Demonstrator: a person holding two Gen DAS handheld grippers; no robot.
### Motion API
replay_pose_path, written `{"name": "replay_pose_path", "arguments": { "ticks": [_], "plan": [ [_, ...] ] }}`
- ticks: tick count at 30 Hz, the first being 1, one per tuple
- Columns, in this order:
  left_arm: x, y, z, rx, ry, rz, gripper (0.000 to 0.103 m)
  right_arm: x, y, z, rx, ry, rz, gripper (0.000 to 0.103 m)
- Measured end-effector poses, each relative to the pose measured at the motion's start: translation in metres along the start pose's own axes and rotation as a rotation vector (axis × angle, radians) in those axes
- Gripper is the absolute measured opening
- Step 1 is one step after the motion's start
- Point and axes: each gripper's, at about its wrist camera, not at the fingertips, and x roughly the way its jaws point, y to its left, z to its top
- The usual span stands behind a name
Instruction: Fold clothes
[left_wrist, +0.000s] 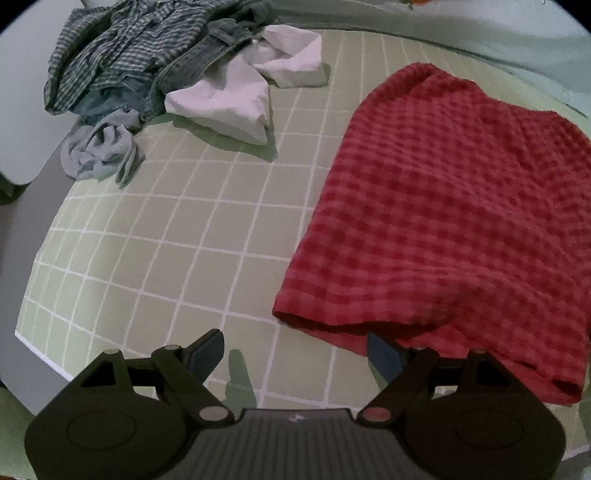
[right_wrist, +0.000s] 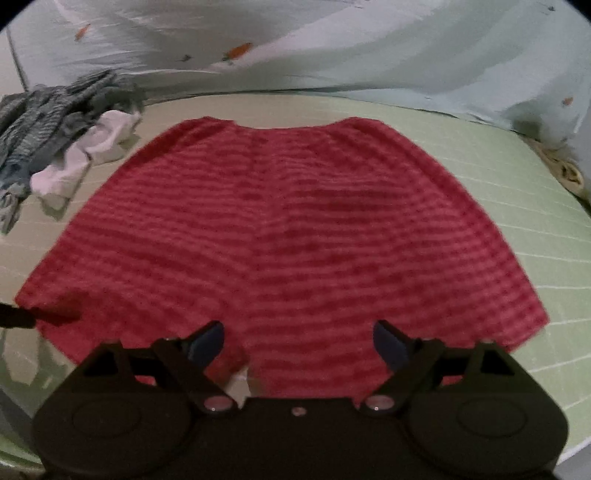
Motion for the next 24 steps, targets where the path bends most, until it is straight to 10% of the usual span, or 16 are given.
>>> {"name": "replay_pose_path", "arguments": {
  "ticks": [7,24],
  "plan": [
    [-0.003,0.01,0.006,-0.061,-0.045,-0.031,0.083,-0.01,0.023,-0.005,-0.003,-0.019,0.075,0.046],
    [-0.007,0.061,0.026,-0.375,-0.11,-0.256,0.071,0.018,0.048,-0.013,-0.105,0.135,0.141,0.002]
  ]
}}
